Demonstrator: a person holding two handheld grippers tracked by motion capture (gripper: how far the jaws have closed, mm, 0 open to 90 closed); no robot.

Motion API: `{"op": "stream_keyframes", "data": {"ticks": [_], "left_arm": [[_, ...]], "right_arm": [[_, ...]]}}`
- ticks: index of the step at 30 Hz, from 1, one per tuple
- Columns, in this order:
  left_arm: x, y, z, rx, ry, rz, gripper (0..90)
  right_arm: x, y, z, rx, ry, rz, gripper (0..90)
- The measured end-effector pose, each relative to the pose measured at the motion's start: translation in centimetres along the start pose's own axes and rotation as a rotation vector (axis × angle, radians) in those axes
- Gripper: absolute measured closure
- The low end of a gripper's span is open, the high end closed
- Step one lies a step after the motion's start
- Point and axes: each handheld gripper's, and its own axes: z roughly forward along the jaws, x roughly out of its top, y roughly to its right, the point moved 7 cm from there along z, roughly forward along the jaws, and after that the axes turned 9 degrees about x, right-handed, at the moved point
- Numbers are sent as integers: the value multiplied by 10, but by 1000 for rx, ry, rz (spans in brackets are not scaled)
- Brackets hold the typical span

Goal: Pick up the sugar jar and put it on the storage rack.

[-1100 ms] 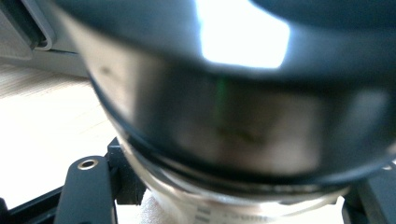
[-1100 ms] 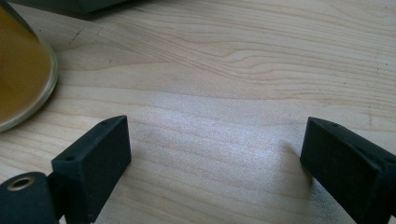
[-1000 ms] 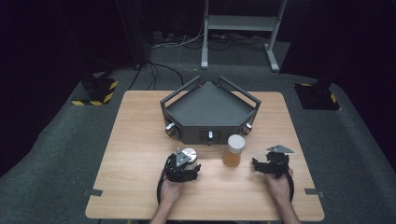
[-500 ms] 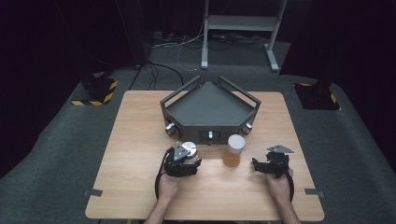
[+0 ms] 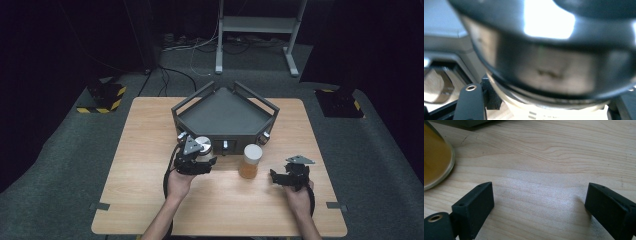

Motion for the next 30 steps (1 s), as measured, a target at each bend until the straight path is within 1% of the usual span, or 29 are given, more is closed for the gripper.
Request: {"op": "stream_keyframes", "data": {"ticks": [3,4,6,7,8,9,11,16,22,24,26,27,30], "left_arm": [[10,-3,-1,-5,7,-2,312],[10,-3,-1,-5,7,-2,312],[19,-7,-1,-3,8,-6,312],[19,-7,-1,-3,8,-6,312],[26,-10,0,2,10,-15,312],[26,-10,0,2,10,-15,312],[34,-14,0,11,16,-22,312],[47,-20,0,21,25,-43,312],[65,-22,4,46,24,-40,312],[68,-22,6,49,24,-41,312],[72,-22,11,64,25,-48,312],[74,-20,15,88,23,-48,312],[78,-18,25,113,16,-51,312]], "right_arm": [[0,0,0,0,0,0,82],[0,0,0,0,0,0,82],[0,0,0,0,1,-2,82],[0,0,0,0,1,-2,82],[0,0,0,0,0,-2,82],[0,0,0,0,0,0,82],[0,0,0,0,0,0,82],[0,0,0,0,0,-2,82],[0,0,0,0,0,-2,82],[0,0,0,0,0,0,82],[0,0,0,0,0,-1,82],[0,0,0,0,0,-2,82],[0,0,0,0,0,0,82]]}}
